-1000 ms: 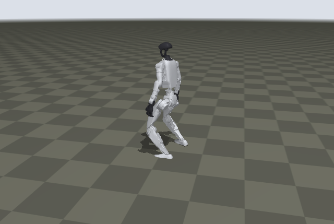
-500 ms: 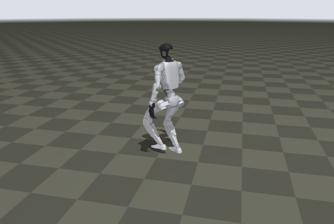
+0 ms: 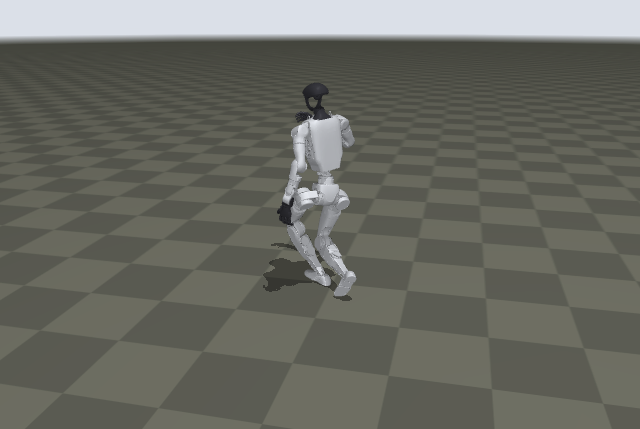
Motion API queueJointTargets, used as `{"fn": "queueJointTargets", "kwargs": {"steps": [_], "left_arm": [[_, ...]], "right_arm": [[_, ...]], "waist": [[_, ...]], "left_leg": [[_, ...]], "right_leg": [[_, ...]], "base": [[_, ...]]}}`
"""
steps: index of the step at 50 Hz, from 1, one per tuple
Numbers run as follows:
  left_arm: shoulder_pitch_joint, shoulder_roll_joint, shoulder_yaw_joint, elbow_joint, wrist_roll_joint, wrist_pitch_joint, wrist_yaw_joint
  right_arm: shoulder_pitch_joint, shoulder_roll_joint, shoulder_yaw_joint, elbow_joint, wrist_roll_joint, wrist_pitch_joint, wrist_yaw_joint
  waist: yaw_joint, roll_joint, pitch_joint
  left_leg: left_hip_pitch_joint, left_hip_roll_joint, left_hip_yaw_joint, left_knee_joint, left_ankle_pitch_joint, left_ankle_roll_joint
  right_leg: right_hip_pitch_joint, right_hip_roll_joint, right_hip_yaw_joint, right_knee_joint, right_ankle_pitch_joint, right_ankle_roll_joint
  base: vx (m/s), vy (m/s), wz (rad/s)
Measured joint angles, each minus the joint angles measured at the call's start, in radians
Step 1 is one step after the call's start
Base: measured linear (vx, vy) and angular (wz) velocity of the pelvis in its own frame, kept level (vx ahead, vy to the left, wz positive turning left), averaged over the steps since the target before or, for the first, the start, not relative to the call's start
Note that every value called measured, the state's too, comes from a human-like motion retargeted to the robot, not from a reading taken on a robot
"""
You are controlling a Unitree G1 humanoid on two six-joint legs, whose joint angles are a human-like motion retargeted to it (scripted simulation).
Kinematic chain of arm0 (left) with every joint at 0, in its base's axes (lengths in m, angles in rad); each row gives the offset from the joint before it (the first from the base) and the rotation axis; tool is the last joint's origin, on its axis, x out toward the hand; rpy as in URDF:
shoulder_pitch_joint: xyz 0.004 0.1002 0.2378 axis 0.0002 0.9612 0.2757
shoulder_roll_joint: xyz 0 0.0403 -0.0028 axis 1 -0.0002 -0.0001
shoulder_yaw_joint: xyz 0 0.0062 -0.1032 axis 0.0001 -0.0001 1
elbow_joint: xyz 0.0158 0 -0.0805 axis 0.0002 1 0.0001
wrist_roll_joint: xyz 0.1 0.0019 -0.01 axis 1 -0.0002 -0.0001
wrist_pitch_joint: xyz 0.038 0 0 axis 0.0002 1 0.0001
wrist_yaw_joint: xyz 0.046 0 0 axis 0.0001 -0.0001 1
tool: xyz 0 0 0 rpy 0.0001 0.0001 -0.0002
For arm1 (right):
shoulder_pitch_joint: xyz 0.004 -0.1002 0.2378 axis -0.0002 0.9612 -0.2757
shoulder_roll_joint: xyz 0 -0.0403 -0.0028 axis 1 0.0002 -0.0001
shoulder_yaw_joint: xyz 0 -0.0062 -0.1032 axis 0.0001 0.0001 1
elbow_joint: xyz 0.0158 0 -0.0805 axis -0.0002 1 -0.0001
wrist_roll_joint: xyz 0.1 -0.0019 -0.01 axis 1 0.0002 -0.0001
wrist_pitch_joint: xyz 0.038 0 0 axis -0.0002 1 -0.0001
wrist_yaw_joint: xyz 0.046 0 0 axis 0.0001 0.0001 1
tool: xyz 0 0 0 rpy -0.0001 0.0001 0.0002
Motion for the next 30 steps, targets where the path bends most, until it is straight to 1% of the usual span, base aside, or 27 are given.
{"fn": "queueJointTargets", "kwargs": {"steps": [2, 3, 5, 8, 10, 13, 15, 17, 20, 23, 25, 27, 30], "left_arm": [[-0.031, 0.019, 0.007, -0.053, -0.06, -0.008, 0.02], [-0.05, 0.028, 0.007, -0.084, -0.089, -0.013, 0.03], [-0.097, 0.046, -0.001, -0.155, -0.144, -0.026, 0.048], [-0.199, 0.068, -0.034, -0.293, -0.201, -0.058, 0.087], [-0.292, 0.075, -0.07, -0.4, -0.229, -0.083, 0.12], [-0.459, 0.064, -0.145, -0.589, -0.273, -0.121, 0.155], [-0.572, 0.044, -0.204, -0.731, -0.294, -0.145, 0.165], [-0.671, 0.011, -0.271, -0.882, -0.315, -0.158, 0.15], [-0.791, -0.063, -0.387, -1.103, -0.357, -0.153, 0.072], [-0.857, -0.161, -0.519, -1.256, -0.414, -0.108, -0.083], [-0.886, -0.221, -0.606, -1.313, -0.434, -0.066, -0.196], [-0.907, -0.267, -0.684, -1.33, -0.448, -0.029, -0.292], [-0.929, -0.309, -0.779, -1.305, -0.445, 0.014, -0.394]], "right_arm": [[0.027, -0.011, 0.021, 0.025, 0.009, 0.005, 0.026], [0.042, -0.016, 0.038, 0.055, 0.01, 0.01, 0.038], [0.067, -0.023, 0.083, 0.158, 0.002, 0.024, 0.064], [0.079, -0.011, 0.176, 0.451, -0.039, 0.05, 0.087], [0.065, 0.015, 0.231, 0.704, -0.076, 0.066, 0.087], [0.026, 0.07, 0.283, 1.066, -0.132, 0.088, 0.084], [0.009, 0.104, 0.306, 1.243, -0.168, 0.097, 0.093], [0.004, 0.129, 0.327, 1.34, -0.202, 0.1, 0.114], [0.013, 0.157, 0.36, 1.382, -0.249, 0.104, 0.162], [0.043, 0.165, 0.379, 1.354, -0.281, 0.108, 0.221], [0.071, 0.159, 0.378, 1.328, -0.293, 0.113, 0.254], [0.102, 0.147, 0.368, 1.31, -0.3, 0.118, 0.271], [0.146, 0.127, 0.344, 1.305, -0.303, 0.123, 0.27]], "waist": [[-0.022, 0.0, 0.014], [-0.037, 0.003, 0.021], [-0.073, 0.016, 0.036], [-0.135, 0.05, 0.056], [-0.176, 0.083, 0.069], [-0.23, 0.137, 0.084], [-0.263, 0.167, 0.091], [-0.298, 0.188, 0.092], [-0.358, 0.203, 0.079], [-0.415, 0.212, 0.045], [-0.44, 0.23, 0.015], [-0.451, 0.265, -0.01], [-0.452, 0.336, -0.035]], "left_leg": [[0.049, -0.027, -0.005, -0.019, -0.027, 0.002], [0.074, -0.046, -0.01, -0.033, -0.039, 0.003], [0.125, -0.09, -0.028, -0.066, -0.058, 0.002], [0.197, -0.153, -0.079, -0.11, -0.077, -0.01], [0.239, -0.185, -0.123, -0.124, -0.09, -0.021], [0.277, -0.21, -0.195, -0.117, -0.111, -0.038], [0.288, -0.219, -0.236, -0.104, -0.119, -0.053], [0.291, -0.222, -0.267, -0.085, -0.128, -0.072], [0.285, -0.225, -0.298, -0.057, -0.145, -0.099], [0.272, -0.232, -0.314, -0.046, -0.161, -0.115], [0.267, -0.23, -0.32, -0.046, -0.166, -0.126], [0.272, -0.213, -0.316, -0.048, -0.164, -0.144], [0.303, -0.153, -0.287, -0.042, -0.149, -0.179]], "right_leg": [[-0.048, -0.064, -0.007, 0.092, 0.03, 0.0], [-0.07, -0.099, 0.003, 0.13, 0.021, -0.001], [-0.111, -0.179, 0.033, 0.19, -0.03, -0.031], [-0.169, -0.277, 0.09, 0.21, -0.143, -0.126], [-0.21, -0.304, 0.127, 0.193, -0.204, -0.188], [-0.286, -0.281, 0.161, 0.158, -0.243, -0.248], [-0.345, -0.247, 0.159, 0.14, -0.242, -0.267], [-0.412, -0.206, 0.134, 0.126, -0.22, -0.266], [-0.52, -0.146, 0.064, 0.094, -0.178, -0.242], [-0.61, -0.097, -0.031, 0.001, -0.142, -0.201], [-0.648, -0.074, -0.105, -0.095, -0.13, -0.174], [-0.653, -0.057, -0.186, -0.202, -0.132, -0.162], [-0.605, -0.028, -0.295, -0.332, -0.15, -0.166]], "base": [[0.4, 0.1, 0.27], [0.42, 0.17, 0.55], [0.42, 0.18, 0.76], [0.4, 0.1, 1.01], [0.36, 0.02, 1.22], [0.29, -0.02, 1.28], [0.24, -0.02, 1.16], [0.21, -0.01, 0.98], [0.22, 0.02, 0.79], [0.27, 0.05, 0.59], [0.34, 0.06, 0.39], [0.41, 0.08, 0.24], [0.5, 0.09, 0.14]]}}
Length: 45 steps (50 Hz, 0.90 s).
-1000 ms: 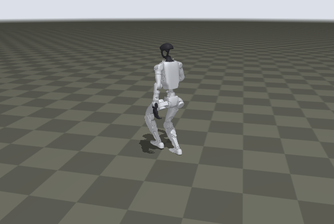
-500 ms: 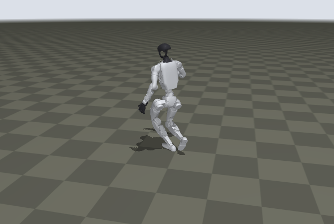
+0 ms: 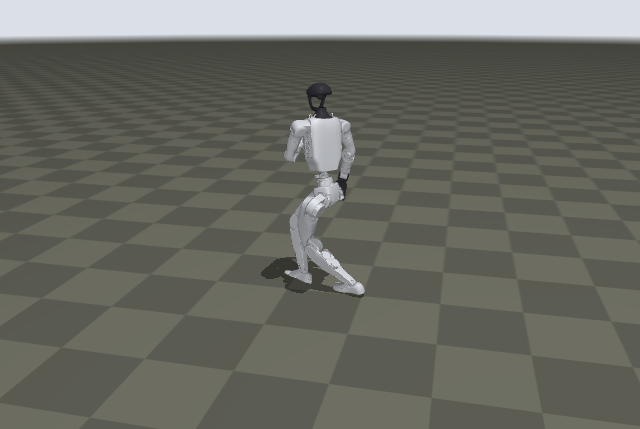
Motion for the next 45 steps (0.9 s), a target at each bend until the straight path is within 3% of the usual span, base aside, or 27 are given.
{"fn": "queueJointTargets", "kwargs": {"steps": [5, 8, 10, 13, 15, 18, 21, 23, 26, 30, 33, 37, 40, 45], "left_arm": [[0.005, -0.014, -0.095, 0.128, 0.02, 0.037, -0.082], [0.025, -0.003, -0.112, 0.208, 0.012, 0.031, -0.072], [0.035, 0.013, -0.1, 0.239, -0.006, 0.017, -0.042], [0.045, 0.047, -0.056, 0.24, -0.073, -0.018, 0.041], [0.062, 0.069, -0.021, 0.226, -0.131, -0.045, 0.103], [0.087, 0.113, 0.043, 0.179, -0.218, -0.094, 0.204], [0.126, 0.149, 0.104, 0.145, -0.264, -0.14, 0.285], [0.16, 0.172, 0.143, 0.136, -0.276, -0.164, 0.328], [0.215, 0.203, 0.198, 0.156, -0.258, -0.199, 0.387], [0.292, 0.223, 0.267, 0.274, -0.175, -0.24, 0.479], [0.346, 0.213, 0.302, 0.445, -0.07, -0.26, 0.582], [0.385, 0.174, 0.331, 0.776, 0.118, -0.253, 0.727], [0.392, 0.15, 0.352, 1.03, 0.265, -0.229, 0.789], [0.426, 0.157, 0.383, 1.322, 0.456, -0.187, 0.783]], "right_arm": [[0.055, -0.004, -0.046, 0.055, 0.019, -0.012, -0.043], [0.067, 0.009, -0.056, 0.106, 0.035, -0.032, -0.078], [0.067, 0.016, -0.053, 0.127, 0.043, -0.049, -0.097], [0.054, 0.015, -0.031, 0.129, 0.045, -0.071, -0.127], [0.047, 0.013, -0.007, 0.118, 0.043, -0.083, -0.147], [0.029, 0.0, 0.042, 0.094, 0.035, -0.094, -0.171], [0.018, -0.015, 0.088, 0.066, 0.026, -0.106, -0.191], [0.015, -0.022, 0.115, 0.043, 0.02, -0.115, -0.199], [0.015, -0.028, 0.149, 0.004, 0.01, -0.134, -0.206], [0.001, -0.037, 0.175, -0.035, -0.005, -0.156, -0.223], [-0.014, -0.036, 0.171, -0.037, 0.0, -0.172, -0.265], [-0.033, -0.033, 0.124, -0.021, 0.046, -0.185, -0.341], [-0.058, -0.051, 0.078, -0.028, 0.102, -0.193, -0.383], [-0.109, -0.112, 0.047, -0.114, 0.174, -0.203, -0.403]], "waist": [[0.016, 0.137, 0.022], [0.023, 0.191, 0.04], [0.025, 0.211, 0.051], [0.032, 0.204, 0.055], [0.052, 0.181, 0.052], [0.089, 0.144, 0.049], [0.133, 0.088, 0.045], [0.159, 0.041, 0.042], [0.198, -0.022, 0.032], [0.23, -0.084, -0.003], [0.255, -0.103, -0.027], [0.287, -0.12, -0.021], [0.275, -0.154, 0.011], [0.279, -0.16, 0.044]], "left_leg": [[0.091, 0.096, -0.056, 0.084, 0.088, -0.135], [0.1, 0.139, -0.077, 0.184, 0.324, -0.28], [0.076, 0.169, -0.047, 0.277, 0.48, -0.327], [-0.001, 0.272, 0.016, 0.442, 0.566, -0.327], [-0.058, 0.368, 0.011, 0.56, 0.534, -0.327], [-0.162, 0.538, -0.004, 0.684, 0.368, -0.204], [-0.272, 0.609, -0.016, 0.683, 0.213, -0.092], [-0.339, 0.597, -0.019, 0.613, 0.146, -0.054], [-0.43, 0.53, -0.036, 0.437, 0.116, -0.052], [-0.525, 0.372, -0.092, 0.191, 0.195, -0.1], [-0.552, 0.289, -0.114, 0.151, 0.279, -0.119], [-0.498, 0.234, -0.07, 0.196, 0.293, -0.093], [-0.402, 0.175, 0.011, 0.208, 0.253, -0.049], [-0.306, 0.134, 0.078, 0.189, 0.288, -0.051]], "right_leg": [[0.157, 0.11, -0.064, -0.088, -0.073, -0.083], [0.224, 0.168, -0.046, -0.093, -0.1, -0.128], [0.258, 0.185, -0.031, -0.079, -0.133, -0.149], [0.28, 0.186, -0.005, -0.036, -0.193, -0.173], [0.284, 0.196, 0.013, 0.005, -0.229, -0.191], [0.314, 0.216, 0.038, 0.022, -0.271, -0.206], [0.36, 0.209, 0.092, 0.039, -0.313, -0.205], [0.402, 0.184, 0.133, 0.047, -0.335, -0.201], [0.449, 0.142, 0.191, 0.051, -0.356, -0.183], [0.462, 0.09, 0.269, 0.063, -0.391, -0.16], [0.469, 0.051, 0.31, 0.106, -0.419, -0.162], [0.537, -0.07, 0.297, 0.205, -0.419, -0.172], [0.609, -0.163, 0.324, 0.304, -0.377, -0.131], [0.583, -0.215, 0.356, 0.376, -0.255, -0.1]], "base": [[0.57, 0.12, -0.07], [0.48, 0.19, 0.0], [0.4, 0.3, 0.1], [0.37, 0.2, 0.16], [0.38, -0.01, -0.11], [0.38, -0.01, -0.25], [0.38, 0.07, -0.36], [0.4, 0.1, -0.42], [0.41, 0.12, -0.49], [0.42, 0.13, -0.39], [0.42, 0.16, -0.53], [0.43, 0.21, -0.66], [0.41, 0.25, -0.39], [0.25, 0.28, -0.9]]}}
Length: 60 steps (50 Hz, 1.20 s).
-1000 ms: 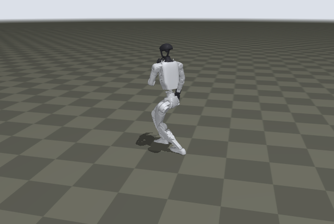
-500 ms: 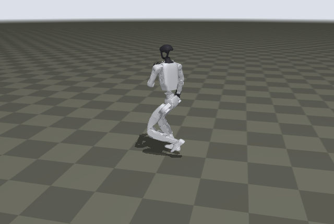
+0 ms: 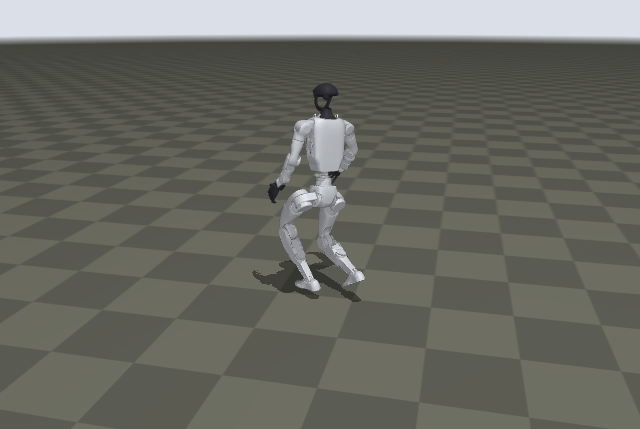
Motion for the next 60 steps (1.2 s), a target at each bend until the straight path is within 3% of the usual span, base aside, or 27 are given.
{"fn": "queueJointTargets", "kwargs": {"steps": [5, 10, 18, 26, 32, 40, 45, 52, 55, 60], "left_arm": [[0.067, 0.062, 0.028, 0.14, 0.125, 0.023, -0.047], [0.132, 0.139, 0.061, 0.226, 0.203, 0.035, -0.098], [0.182, 0.168, 0.126, 0.323, 0.272, 0.053, -0.136], [0.136, 0.094, 0.143, 0.35, 0.306, 0.058, -0.109], [0.098, 0.041, 0.109, 0.333, 0.33, 0.041, -0.084], [0.082, 0.005, 0.077, 0.323, 0.345, 0.027, -0.076], [0.113, 0.009, 0.084, 0.324, 0.339, 0.028, -0.062], [0.133, 0.03, 0.089, 0.316, 0.35, 0.035, -0.027], [0.123, 0.038, 0.085, 0.298, 0.353, 0.04, -0.01], [0.083, 0.054, 0.07, 0.235, 0.352, 0.035, 0.027]], "right_arm": [[-0.028, -0.09, 0.026, -0.125, 0.029, -0.015, 0.053], [-0.028, -0.175, 0.055, -0.259, 0.06, -0.022, 0.144], [0.075, -0.198, -0.003, -0.444, 0.161, -0.014, 0.224], [0.242, -0.045, -0.104, -0.469, 0.243, -0.023, 0.177], [0.282, 0.106, -0.128, -0.326, 0.259, -0.036, 0.113], [0.251, 0.248, -0.132, -0.091, 0.218, -0.036, 0.057], [0.223, 0.285, -0.138, -0.009, 0.203, -0.034, 0.019], [0.189, 0.301, -0.136, 0.024, 0.189, -0.03, -0.03], [0.167, 0.295, -0.136, 0.013, 0.18, -0.03, -0.053], [0.116, 0.285, -0.137, -0.002, 0.165, -0.033, -0.087]], "waist": [[0.029, 0.006, 0.011], [0.057, -0.02, 0.001], [0.088, -0.125, -0.025], [0.144, -0.217, -0.01], [0.176, -0.223, 0.009], [0.185, -0.177, 0.021], [0.166, -0.159, -0.003], [0.126, -0.157, -0.054], [0.113, -0.151, -0.072], [0.105, -0.141, -0.09]], "left_leg": [[-0.013, -0.058, -0.047, -0.004, 0.141, -0.111], [-0.069, -0.061, -0.084, 0.024, 0.182, -0.148], [-0.104, -0.066, -0.093, 0.05, 0.055, -0.091], [-0.114, -0.075, -0.065, 0.034, 0.014, -0.049], [-0.135, -0.06, -0.053, 0.012, -0.01, -0.016], [-0.166, 0.019, 0.011, -0.021, -0.007, 0.006], [-0.18, 0.052, 0.077, -0.075, 0.049, 0.009], [-0.203, 0.041, 0.137, -0.134, 0.181, -0.014], [-0.217, 0.036, 0.152, -0.152, 0.183, -0.007], [-0.213, 0.039, 0.179, -0.183, 0.098, 0.031]], "right_leg": [[-0.079, 0.022, -0.003, -0.004, 0.088, 0.041], [-0.143, 0.022, -0.041, 0.018, 0.134, 0.069], [-0.09, 0.047, -0.082, 0.084, 0.156, 0.097], [0.09, 0.131, -0.097, -0.06, 0.153, 0.118], [0.175, 0.177, -0.118, -0.192, 0.069, 0.088], [0.167, 0.174, -0.156, -0.253, -0.052, 0.022], [0.088, 0.144, -0.159, -0.239, 0.005, 0.032], [-0.084, 0.081, -0.137, -0.162, 0.248, 0.099], [-0.145, 0.067, -0.127, -0.144, 0.282, 0.11], [-0.202, 0.053, -0.131, -0.142, 0.271, 0.103]], "base": [[0.11, 0.25, -1.15], [0.01, 0.21, -1.07], [-0.06, 0.16, -0.77], [-0.12, 0.1, -0.27], [-0.15, 0.05, -0.09], [-0.14, 0.03, -0.19], [-0.1, 0.01, -0.19], [-0.12, -0.01, -0.17], [-0.12, -0.02, -0.17], [-0.08, -0.01, -0.23]]}}
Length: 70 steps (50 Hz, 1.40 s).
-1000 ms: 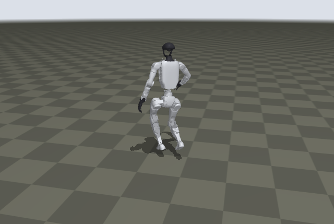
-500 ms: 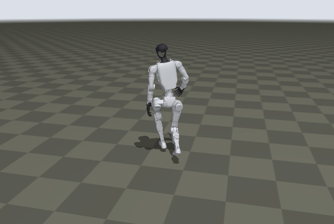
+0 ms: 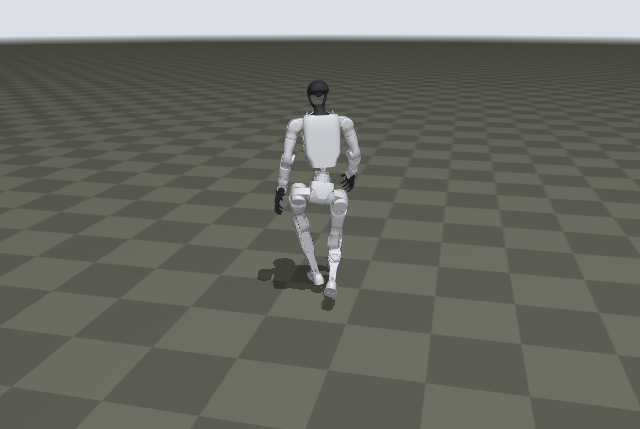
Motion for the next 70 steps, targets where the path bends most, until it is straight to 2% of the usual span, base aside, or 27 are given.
{"fn": "queueJointTargets", "kwargs": {"steps": [5, 10, 20, 26, 33, 36, 41, 45, 48, 52, 55, 56, 60, 63, 67, 70], "left_arm": [[-0.053, 0.004, -0.027, -0.071, 0.007, -0.011, 0.034], [-0.08, -0.01, -0.053, -0.124, 0.009, -0.014, 0.03], [-0.033, -0.043, -0.085, -0.123, 0.032, 0.008, -0.057], [0.033, -0.044, -0.065, -0.05, 0.034, 0.03, -0.12], [0.123, -0.021, 0.002, 0.04, 0.028, 0.048, -0.149], [0.159, -0.009, 0.034, 0.064, 0.034, 0.047, -0.141], [0.198, 0.007, 0.069, 0.09, 0.062, 0.036, -0.107], [0.21, 0.008, 0.088, 0.096, 0.082, 0.033, -0.072], [0.204, 0.003, 0.084, 0.096, 0.098, 0.03, -0.049], [0.179, -0.009, 0.062, 0.09, 0.118, 0.03, -0.032], [0.154, -0.025, 0.039, 0.085, 0.135, 0.029, -0.033], [0.148, -0.031, 0.033, 0.083, 0.137, 0.029, -0.037], [0.127, -0.047, 0.009, 0.075, 0.135, 0.032, -0.061], [0.117, -0.048, 0.002, 0.065, 0.122, 0.038, -0.064], [0.107, -0.046, 0.011, 0.055, 0.088, 0.043, -0.039], [0.094, -0.046, 0.025, 0.049, 0.046, 0.042, -0.007]], "right_arm": [[-0.056, 0.004, -0.004, 0.025, -0.017, 0.0, -0.027], [-0.073, 0.022, -0.016, 0.079, -0.016, 0.008, -0.033], [-0.001, 0.045, -0.064, 0.193, 0.003, 0.047, 0.047], [0.05, 0.059, -0.103, 0.257, 0.023, 0.073, 0.116], [0.08, 0.067, -0.11, 0.263, 0.039, 0.083, 0.16], [0.086, 0.059, -0.1, 0.234, 0.043, 0.077, 0.154], [0.073, 0.033, -0.081, 0.175, 0.029, 0.056, 0.114], [0.05, 0.01, -0.069, 0.143, 0.009, 0.042, 0.061], [0.036, -0.01, -0.062, 0.132, -0.01, 0.033, 0.021], [0.021, -0.033, -0.059, 0.127, -0.034, 0.023, -0.021], [0.023, -0.037, -0.056, 0.134, -0.041, 0.021, -0.04], [0.032, -0.033, -0.053, 0.137, -0.038, 0.023, -0.041], [0.087, -0.013, -0.034, 0.145, -0.021, 0.042, -0.02], [0.139, 0.005, -0.021, 0.151, -0.01, 0.062, 0.004], [0.208, 0.034, -0.018, 0.158, 0.002, 0.074, 0.031], [0.248, 0.057, -0.018, 0.164, 0.02, 0.079, 0.045]], "waist": [[-0.003, 0.006, 0.002], [-0.01, 0.007, 0.008], [-0.025, -0.003, 0.023], [-0.032, -0.019, 0.031], [-0.036, -0.037, 0.02], [-0.035, -0.043, 0.008], [-0.027, -0.042, -0.019], [-0.013, -0.023, -0.045], [0.007, 0.004, -0.059], [0.041, 0.054, -0.055], [0.067, 0.099, -0.033], [0.073, 0.114, -0.026], [0.1, 0.168, 0.001], [0.116, 0.204, 0.01], [0.115, 0.242, -0.002], [0.088, 0.253, -0.015]], "left_leg": [[0.019, 0.008, 0.025, -0.025, -0.074, 0.026], [0.047, 0.007, 0.028, -0.023, -0.083, 0.033], [0.141, -0.069, -0.017, 0.005, -0.084, 0.068], [0.208, -0.118, -0.043, -0.01, -0.091, 0.094], [0.22, -0.138, -0.068, -0.021, -0.013, 0.078], [0.193, -0.14, -0.084, -0.02, 0.085, 0.034], [0.082, -0.131, -0.102, 0.011, 0.311, -0.085], [-0.049, -0.111, -0.113, 0.052, 0.462, -0.179], [-0.147, -0.082, -0.126, 0.088, 0.526, -0.233], [-0.234, 0.004, -0.132, 0.142, 0.521, -0.237], [-0.252, 0.104, -0.128, 0.218, 0.486, -0.212], [-0.242, 0.148, -0.122, 0.259, 0.452, -0.184], [-0.145, 0.327, -0.126, 0.47, 0.308, -0.07], [-0.012, 0.433, -0.164, 0.615, 0.226, -0.016], [0.202, 0.483, -0.188, 0.656, 0.181, -0.018], [0.347, 0.446, -0.168, 0.568, 0.125, -0.043]], "right_leg": [[-0.001, -0.009, -0.014, 0.003, -0.048, -0.004], [0.005, -0.021, -0.015, 0.031, -0.007, 0.007], [-0.013, -0.054, 0.046, 0.209, 0.305, 0.111], [-0.024, -0.078, 0.088, 0.335, 0.459, 0.128], [-0.025, -0.058, 0.134, 0.396, 0.524, 0.129], [-0.014, -0.043, 0.154, 0.377, 0.511, 0.128], [-0.004, -0.009, 0.172, 0.303, 0.438, 0.13], [-0.018, 0.028, 0.168, 0.24, 0.321, 0.104], [-0.04, 0.059, 0.145, 0.192, 0.168, 0.05], [-0.069, 0.097, 0.085, 0.124, -0.053, -0.049], [-0.091, 0.133, 0.035, 0.085, -0.112, -0.096], [-0.1, 0.145, 0.02, 0.074, -0.106, -0.103], [-0.137, 0.208, -0.018, 0.024, -0.001, -0.107], [-0.181, 0.278, -0.024, -0.024, 0.161, -0.077], [-0.275, 0.359, -0.029, -0.073, 0.376, -0.009], [-0.36, 0.371, -0.034, -0.083, 0.491, 0.035]], "base": [[-0.02, 0.01, -0.16], [0.01, 0.01, -0.02], [0.08, 0.02, 0.09], [0.05, 0.0, 0.1], [-0.03, -0.01, 0.01], [-0.13, -0.03, -0.01], [-0.22, -0.02, 0.05], [-0.32, 0.0, 0.07], [-0.39, 0.01, -0.02], [-0.46, 0.0, -0.14], [-0.5, -0.01, -0.23], [-0.5, -0.02, -0.24], [-0.49, -0.02, -0.41], [-0.49, -0.02, -0.69], [-0.5, 0.03, -0.75], [-0.5, 0.08, -0.46]]}}
